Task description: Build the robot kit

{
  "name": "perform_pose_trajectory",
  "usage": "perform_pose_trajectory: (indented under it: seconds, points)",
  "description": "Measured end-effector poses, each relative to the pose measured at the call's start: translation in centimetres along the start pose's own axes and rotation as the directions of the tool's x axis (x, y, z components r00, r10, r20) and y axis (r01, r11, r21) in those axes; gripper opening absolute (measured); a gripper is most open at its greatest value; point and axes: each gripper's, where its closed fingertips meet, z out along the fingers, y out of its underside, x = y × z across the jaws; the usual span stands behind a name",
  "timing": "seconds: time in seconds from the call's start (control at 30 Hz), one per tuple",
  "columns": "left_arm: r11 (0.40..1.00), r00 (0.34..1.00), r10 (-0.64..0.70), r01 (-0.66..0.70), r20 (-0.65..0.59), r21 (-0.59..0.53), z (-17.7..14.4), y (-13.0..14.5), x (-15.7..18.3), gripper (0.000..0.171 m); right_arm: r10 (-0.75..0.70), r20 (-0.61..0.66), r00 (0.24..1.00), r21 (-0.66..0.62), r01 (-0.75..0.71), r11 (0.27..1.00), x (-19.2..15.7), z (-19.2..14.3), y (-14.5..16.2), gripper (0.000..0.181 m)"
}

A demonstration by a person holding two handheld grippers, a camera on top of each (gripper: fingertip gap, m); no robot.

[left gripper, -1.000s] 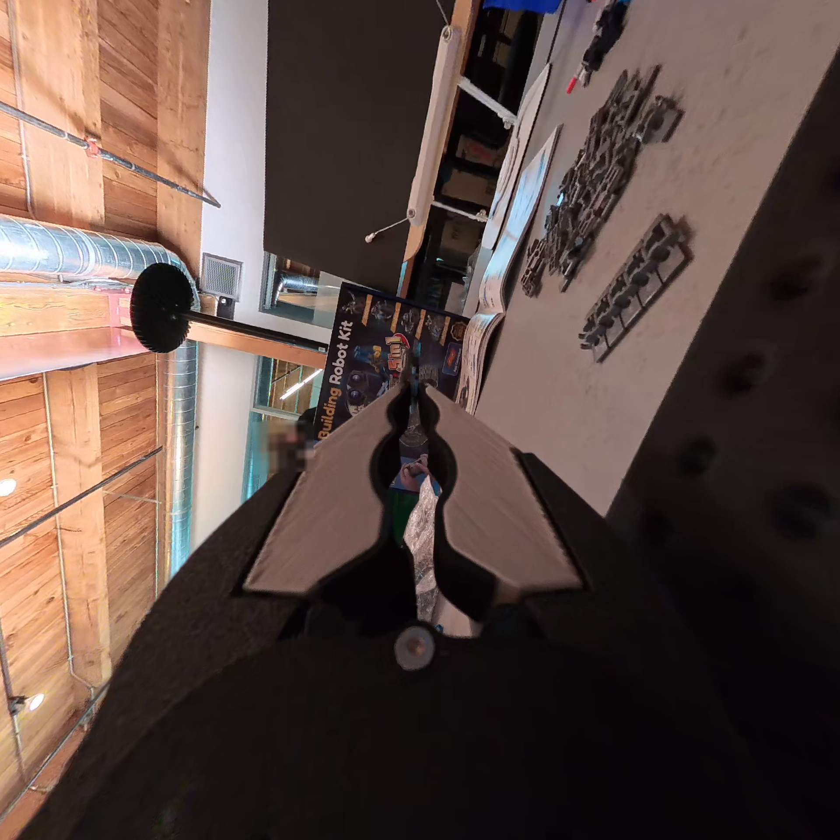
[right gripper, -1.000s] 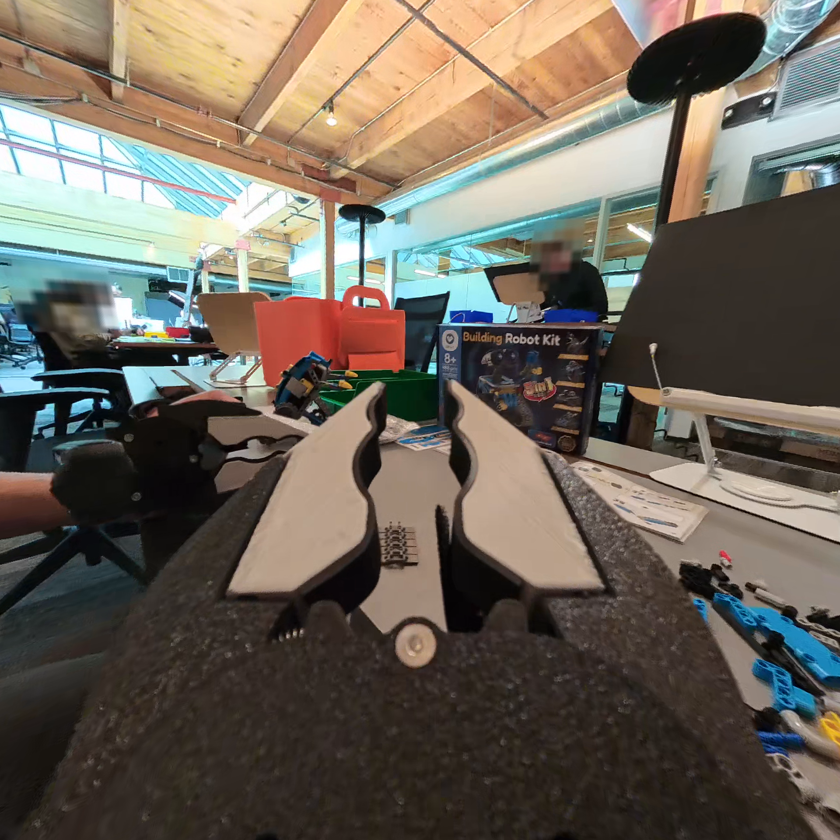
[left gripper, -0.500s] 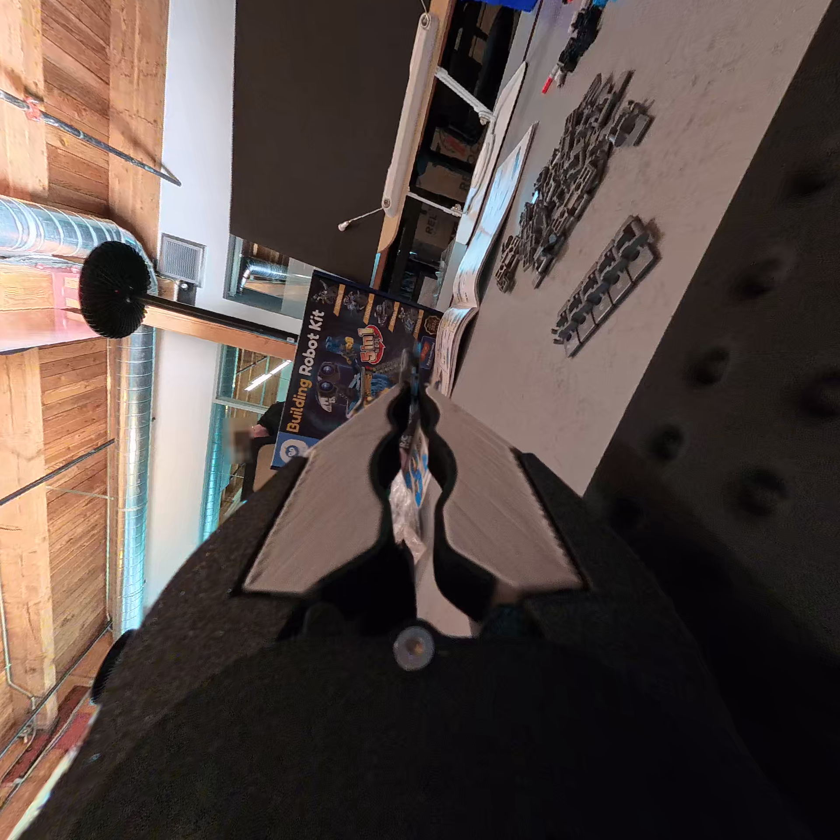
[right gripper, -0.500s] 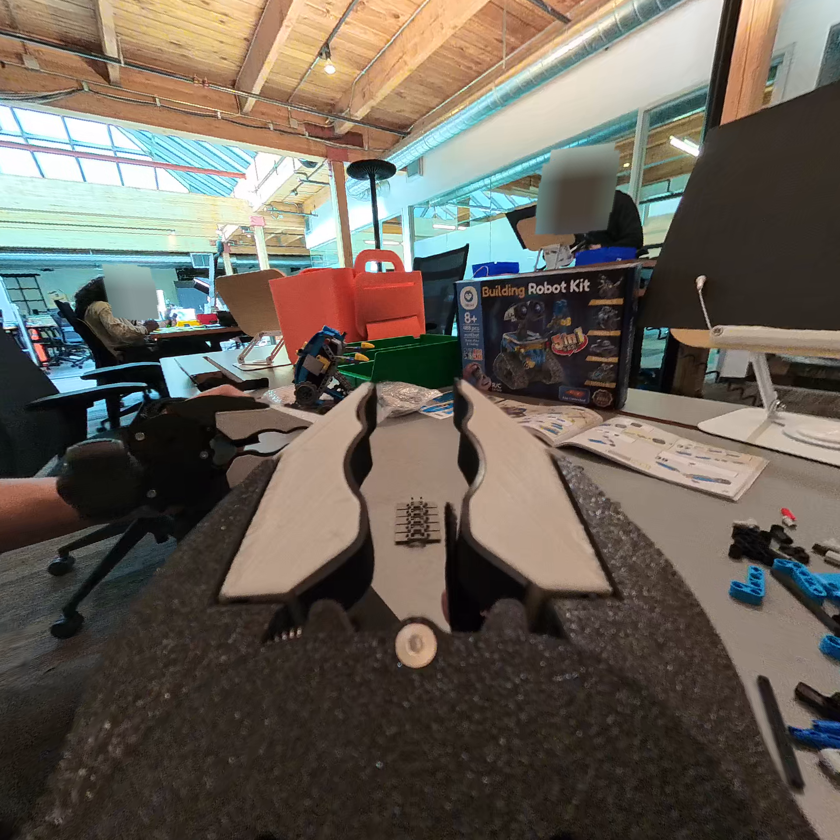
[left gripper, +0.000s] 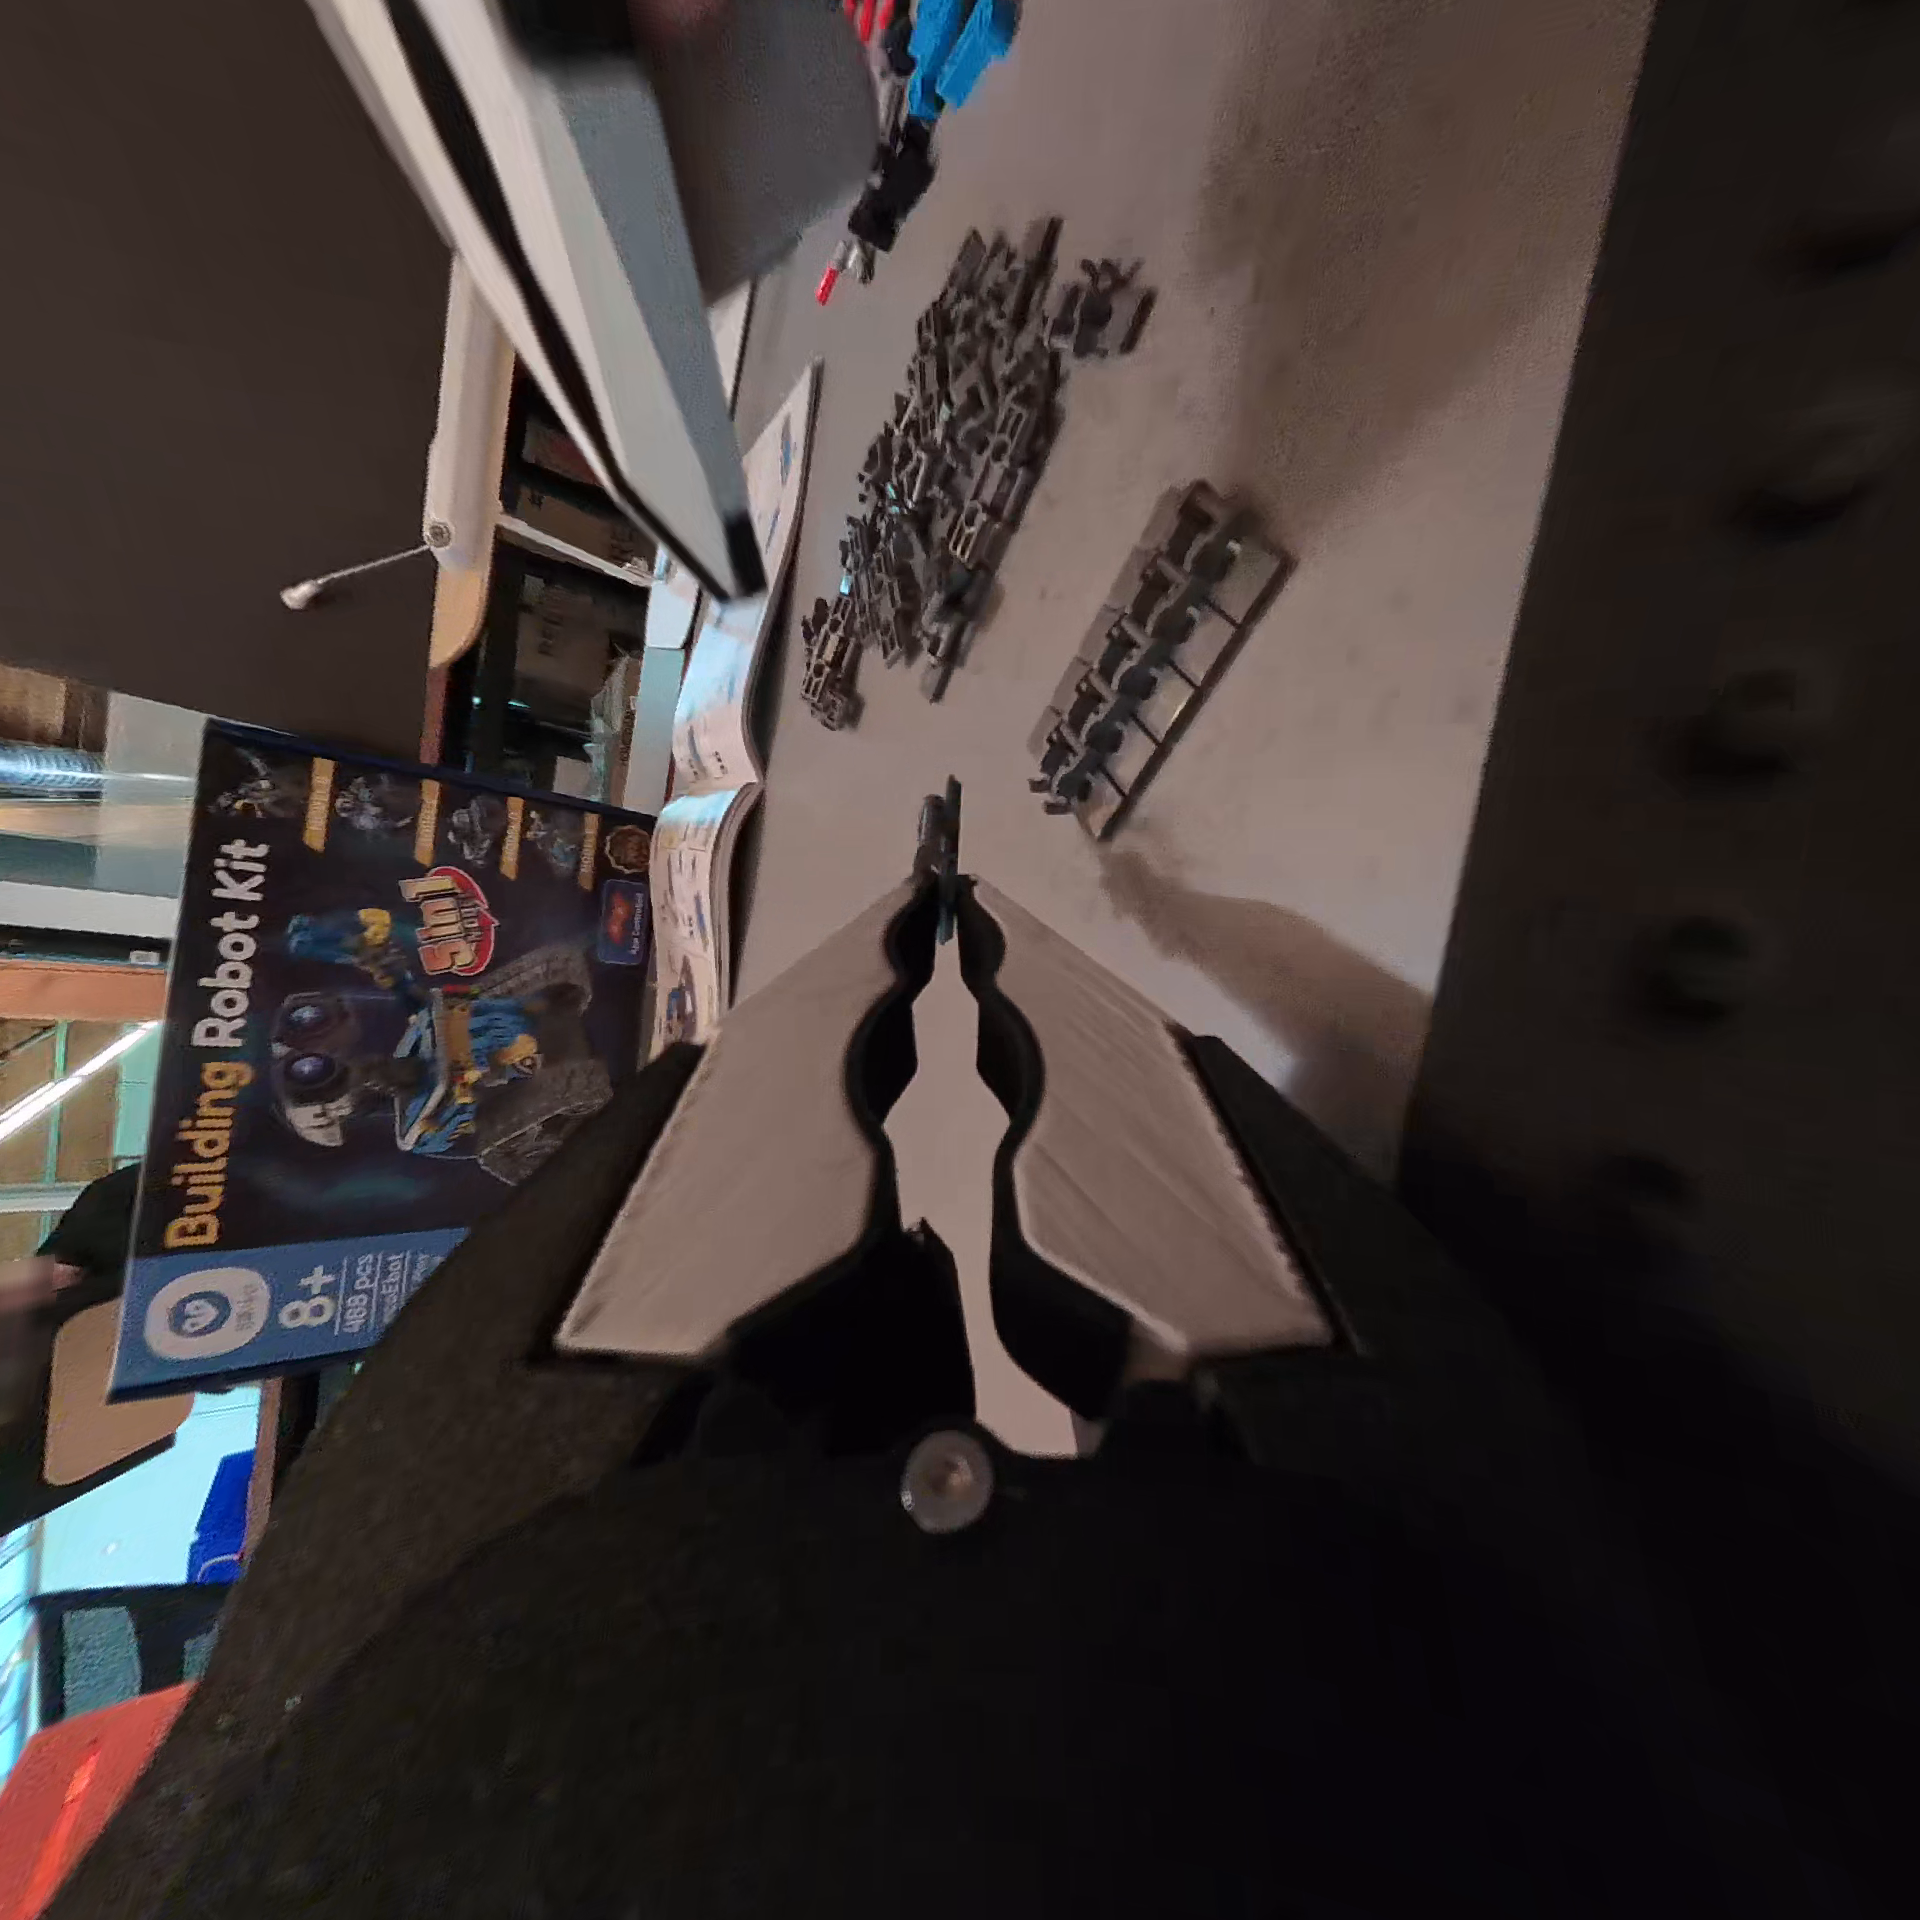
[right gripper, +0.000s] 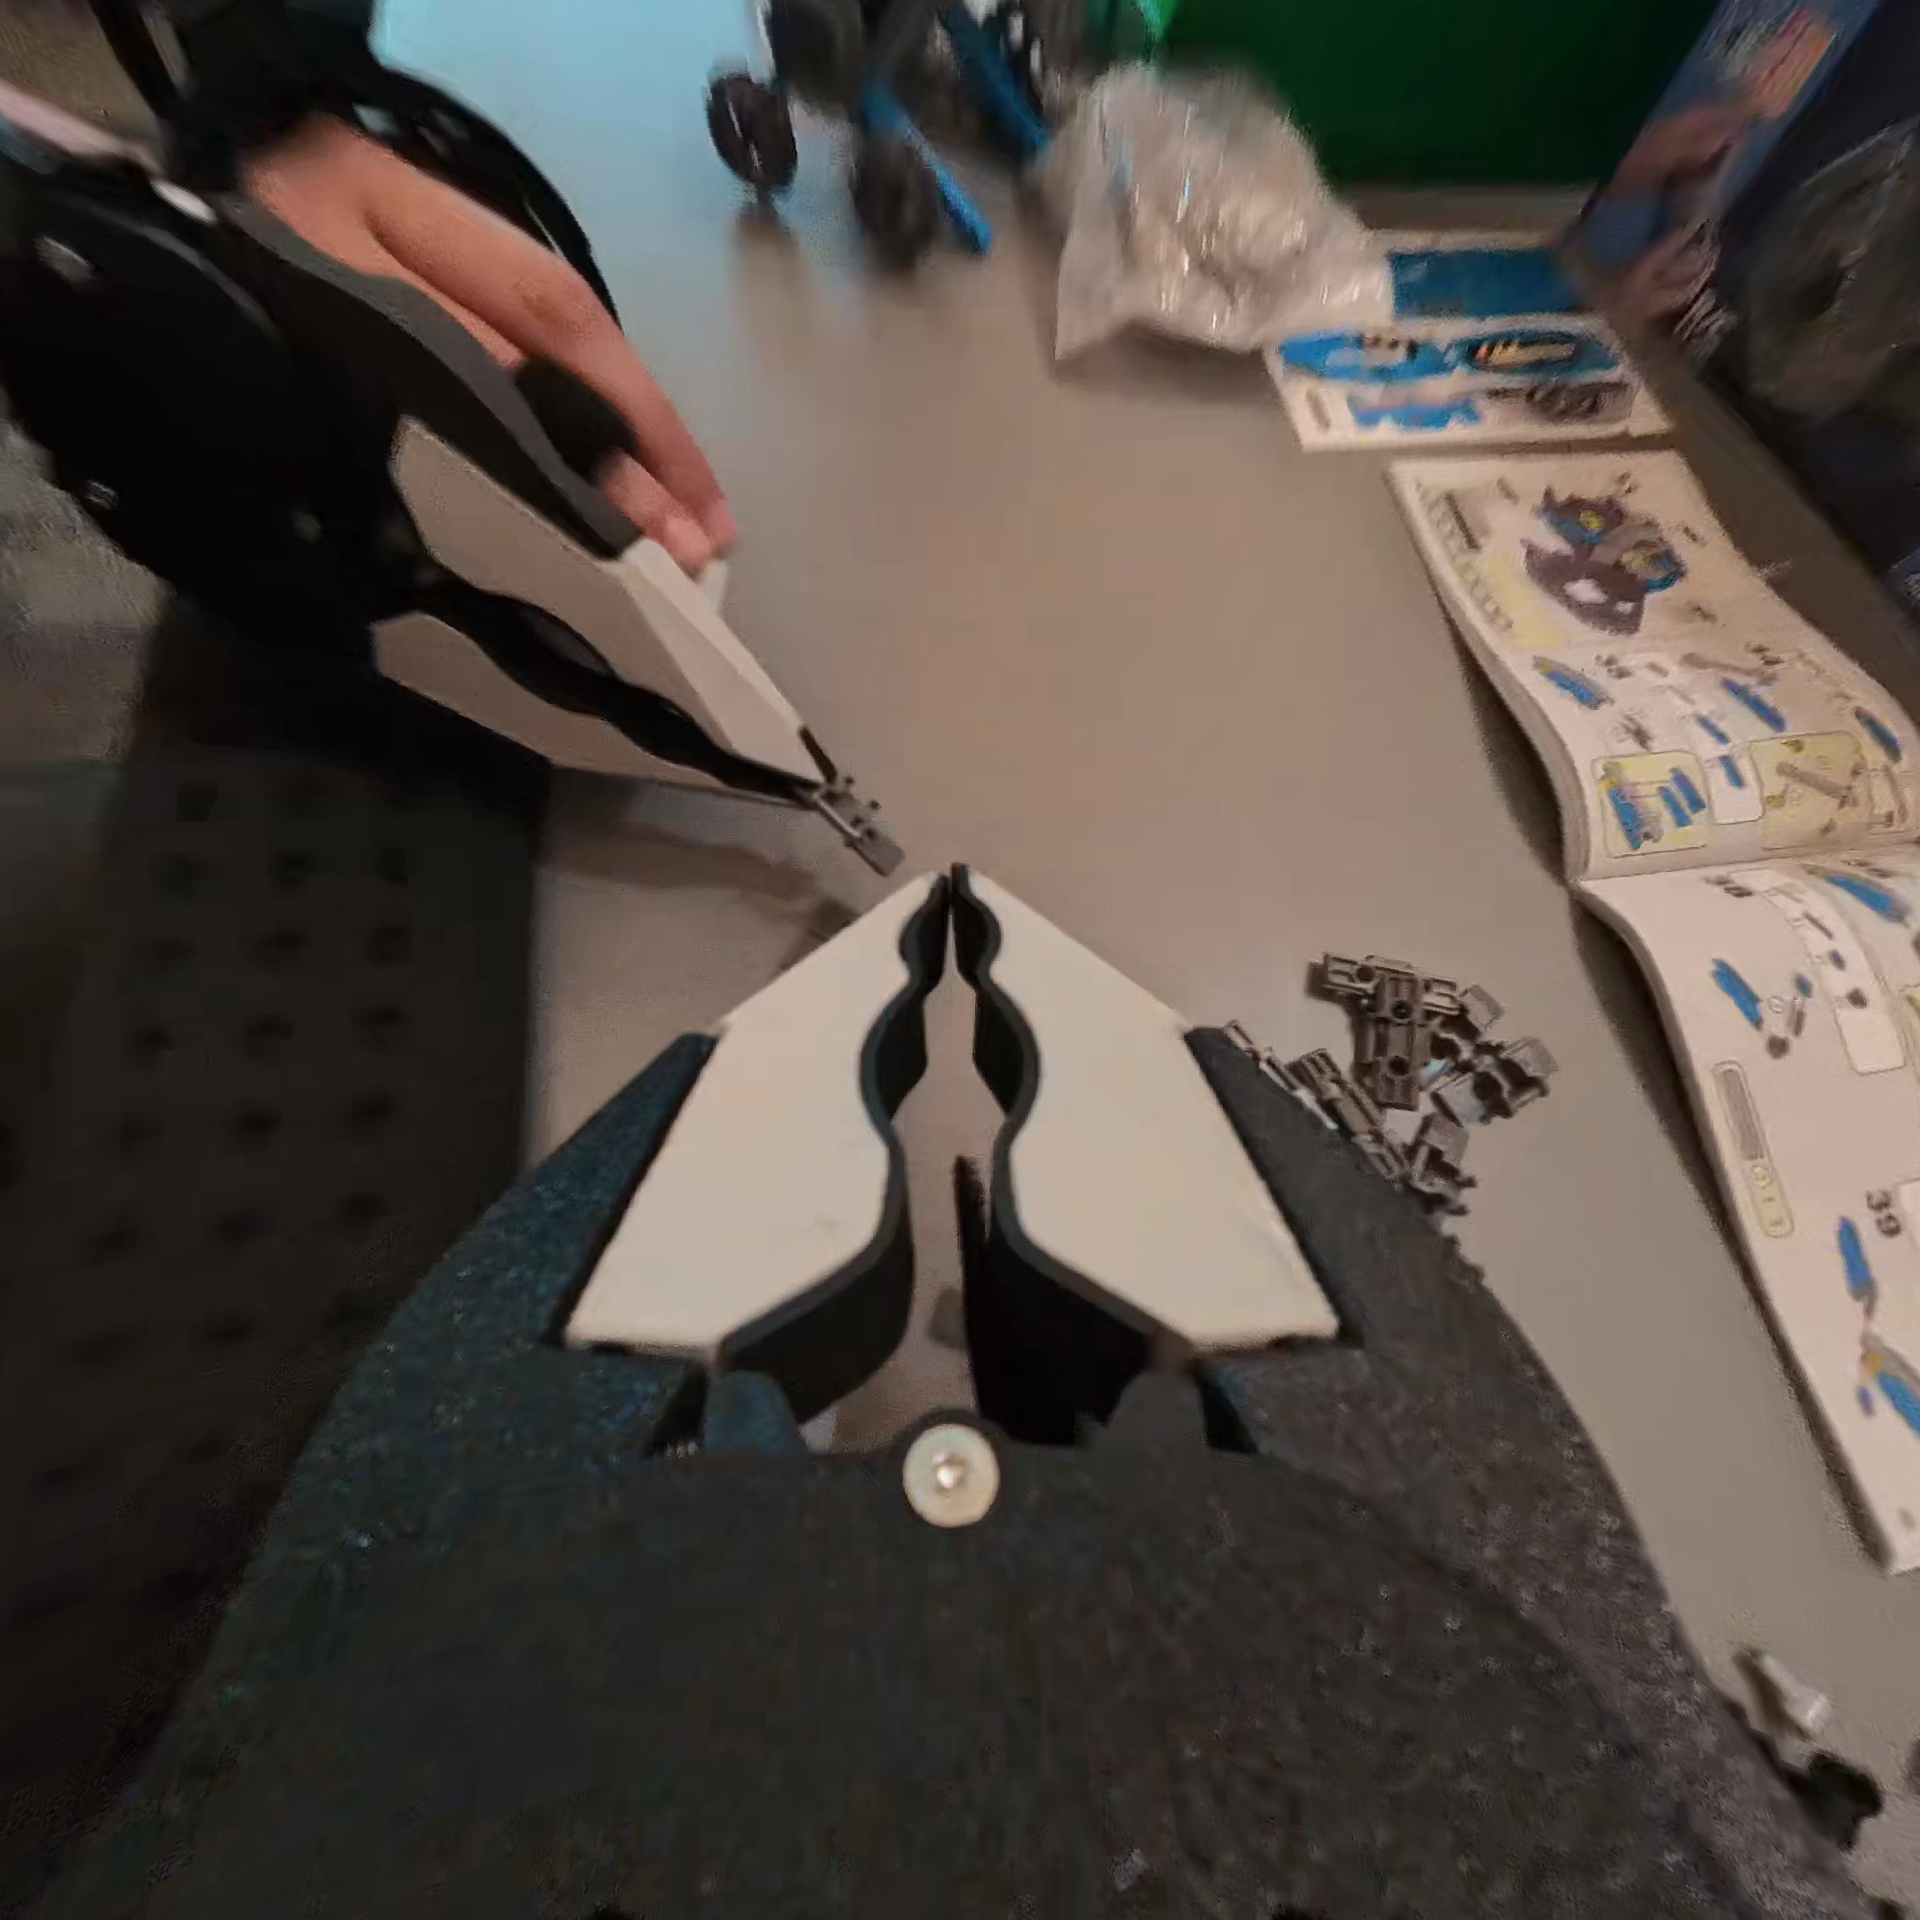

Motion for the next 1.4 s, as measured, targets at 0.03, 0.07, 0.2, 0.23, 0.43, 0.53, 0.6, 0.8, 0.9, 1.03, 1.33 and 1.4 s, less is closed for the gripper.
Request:
perform_pose_trajectory:
  seconds: [0.03, 0.07, 0.2, 0.23, 0.43, 0.53, 0.6, 0.8, 0.9, 1.03, 1.33, 1.4]
  points:
    - [1.0, 1.0, 0.009, -0.009, -0.011, -0.004, 0.6, 0.2, 0.3, 0.003, -0.008, 0.009, 1.0, -0.027, 0.008, 1.0, 0.8, 1.1, 0.5, 0.0]
    - [0.999, 0.999, 0.029, -0.03, -0.022, -0.023, 1.0, 0.6, 0.5, 0.003, -0.001, 0.024, 1.0, -0.017, 0.001, 1.0, 1.3, 2.0, 0.6, 0.0]
    - [0.999, 0.999, 0.033, -0.033, -0.019, 0.016, 1.0, 0.2, 0.3, 0.003, 0.079, 0.042, 0.996, 0.103, -0.083, 0.991, 1.8, 3.6, 0.6, 0.0]
    - [0.999, 0.999, 0.038, -0.038, -0.01, 0.027, 1.0, -0.1, 0.2, 0.003, 0.11, 0.072, 0.991, 0.072, -0.115, 0.991, 1.0, 3.6, 1.0, 0.0]
    - [0.999, 0.994, 0.043, -0.041, -0.099, 0.019, 2.0, 0.1, 1.6, 0.003, -0.059, -0.007, 0.998, -0.079, 0.058, 0.995, 0.8, 4.1, 4.8, 0.0]
    - [0.997, 0.995, 0.074, -0.073, -0.069, 0.013, 1.9, 0.1, 1.4, 0.003, -0.065, 0.003, 0.998, 0.008, 0.065, 0.998, 0.1, 4.1, 2.9, 0.0]
    - [0.998, 0.996, 0.06, -0.059, -0.074, 0.01, 2.0, 0.2, 1.3, 0.003, -0.08, 0.028, 0.996, 0.012, 0.08, 0.997, -0.6, 4.3, 2.7, 0.0]
    - [0.997, 0.995, 0.081, -0.081, -0.056, -0.003, 2.0, 0.2, 1.2, 0.003, -0.162, 0.009, 0.987, -0.018, 0.162, 0.987, -1.0, 4.7, 3.4, 0.0]
    - [0.996, 0.994, 0.091, -0.092, -0.058, -0.015, 2.0, 0.3, 1.3, 0.003, -0.184, -0.002, 0.983, -0.022, 0.184, 0.983, -1.2, 5.1, 3.2, 0.0]
    - [0.998, 0.995, 0.06, -0.062, -0.081, -0.028, 2.1, 0.5, 1.6, 0.005, -0.186, 0.024, 0.982, -0.048, 0.187, 0.981, -1.5, 5.5, 3.8, 0.0]
    - [1.0, 0.991, 0.028, -0.029, -0.135, -0.005, 1.6, -0.4, 2.2, 0.007, -0.13, 0.064, 0.989, -0.062, 0.134, 0.989, -1.8, 5.4, 4.0, 0.0]
    - [0.999, 0.984, 0.036, -0.042, -0.177, -0.03, 1.5, -0.5, 2.5, 0.007, -0.134, 0.065, 0.989, -0.075, 0.138, 0.988, -1.9, 5.4, 4.3, 0.0]
